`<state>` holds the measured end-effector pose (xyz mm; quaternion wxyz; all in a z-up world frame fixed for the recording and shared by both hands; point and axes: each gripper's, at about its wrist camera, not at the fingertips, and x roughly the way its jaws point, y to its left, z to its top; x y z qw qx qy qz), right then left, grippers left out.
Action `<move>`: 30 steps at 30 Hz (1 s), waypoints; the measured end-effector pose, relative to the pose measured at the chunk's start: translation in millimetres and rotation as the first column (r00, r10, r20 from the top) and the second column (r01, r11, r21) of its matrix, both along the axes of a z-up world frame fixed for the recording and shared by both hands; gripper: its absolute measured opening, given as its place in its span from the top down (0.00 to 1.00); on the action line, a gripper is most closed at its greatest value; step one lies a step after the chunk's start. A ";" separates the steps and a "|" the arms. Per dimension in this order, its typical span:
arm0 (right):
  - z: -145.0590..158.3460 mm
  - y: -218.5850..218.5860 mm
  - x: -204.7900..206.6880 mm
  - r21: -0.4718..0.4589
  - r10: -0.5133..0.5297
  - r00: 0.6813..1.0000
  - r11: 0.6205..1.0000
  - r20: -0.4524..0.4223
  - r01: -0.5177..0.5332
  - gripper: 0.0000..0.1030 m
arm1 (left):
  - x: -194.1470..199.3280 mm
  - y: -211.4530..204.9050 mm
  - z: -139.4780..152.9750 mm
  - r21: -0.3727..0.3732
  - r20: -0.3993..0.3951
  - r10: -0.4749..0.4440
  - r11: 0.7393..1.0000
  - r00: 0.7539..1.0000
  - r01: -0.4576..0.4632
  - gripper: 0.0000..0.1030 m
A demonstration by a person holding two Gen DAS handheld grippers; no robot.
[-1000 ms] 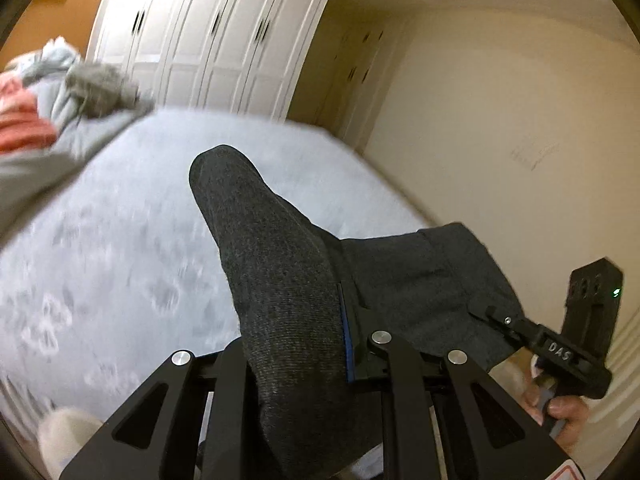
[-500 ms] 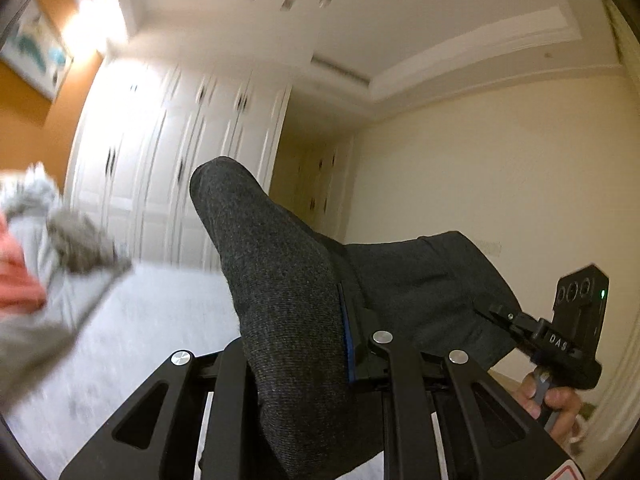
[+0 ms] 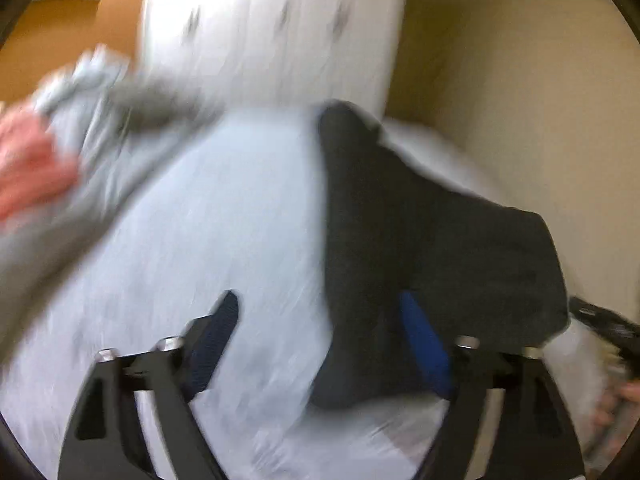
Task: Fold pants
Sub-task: 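Lower the folded pants onto the bed and open both tools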
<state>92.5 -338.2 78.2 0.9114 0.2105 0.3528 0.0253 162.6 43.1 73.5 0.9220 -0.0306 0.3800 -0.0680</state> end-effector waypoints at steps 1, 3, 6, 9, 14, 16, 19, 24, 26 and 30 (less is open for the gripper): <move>-37.1 -7.1 -2.4 0.019 -0.018 0.994 1.000 -0.107 0.020 0.42 | 4.5 4.8 -33.3 0.007 -0.096 0.005 1.000 0.995 -0.004 0.50; -79.9 -15.6 -23.9 0.087 0.003 0.984 0.996 -0.175 0.013 0.42 | -7.9 18.0 -76.0 -0.035 -0.182 0.021 0.999 0.983 -0.028 0.50; -95.0 -13.3 -40.8 0.023 -0.010 0.969 1.000 -0.247 0.016 0.42 | -37.7 16.8 -84.0 -0.034 -0.205 0.061 0.997 0.977 -0.069 0.50; -78.0 -5.1 -46.3 0.018 0.004 0.984 1.000 -0.178 0.000 0.41 | -54.8 4.9 -60.1 -0.021 -0.116 0.022 0.999 0.993 -0.025 0.39; -56.2 20.3 -52.4 -0.061 0.004 0.997 0.998 -0.079 -0.009 0.36 | -64.4 -14.4 -44.9 0.086 0.024 -0.008 0.996 1.000 0.006 0.25; -58.4 37.7 -50.9 -0.130 0.029 0.997 0.991 -0.071 -0.038 0.36 | -62.1 -16.1 -44.4 0.092 0.028 -0.008 0.996 1.000 0.005 0.23; -59.3 49.0 -42.0 -0.154 0.076 0.995 0.984 -0.062 -0.085 0.38 | -52.3 -12.8 -46.2 0.083 0.009 0.008 0.996 1.000 -0.009 0.20; -73.0 39.2 3.2 -0.150 0.078 0.994 0.985 -0.077 -0.088 0.49 | -36.1 6.9 -58.2 -0.002 -0.051 0.054 0.999 0.997 -0.054 0.20; -73.6 36.3 17.3 -0.126 0.093 0.994 0.987 -0.062 -0.100 0.76 | -31.2 10.0 -60.9 -0.013 -0.060 0.065 0.998 0.996 -0.065 0.20; -75.5 47.9 40.6 -0.102 0.180 0.982 0.978 -0.049 -0.185 0.94 | -25.3 1.8 -64.4 0.018 -0.043 0.058 0.998 0.997 -0.057 0.20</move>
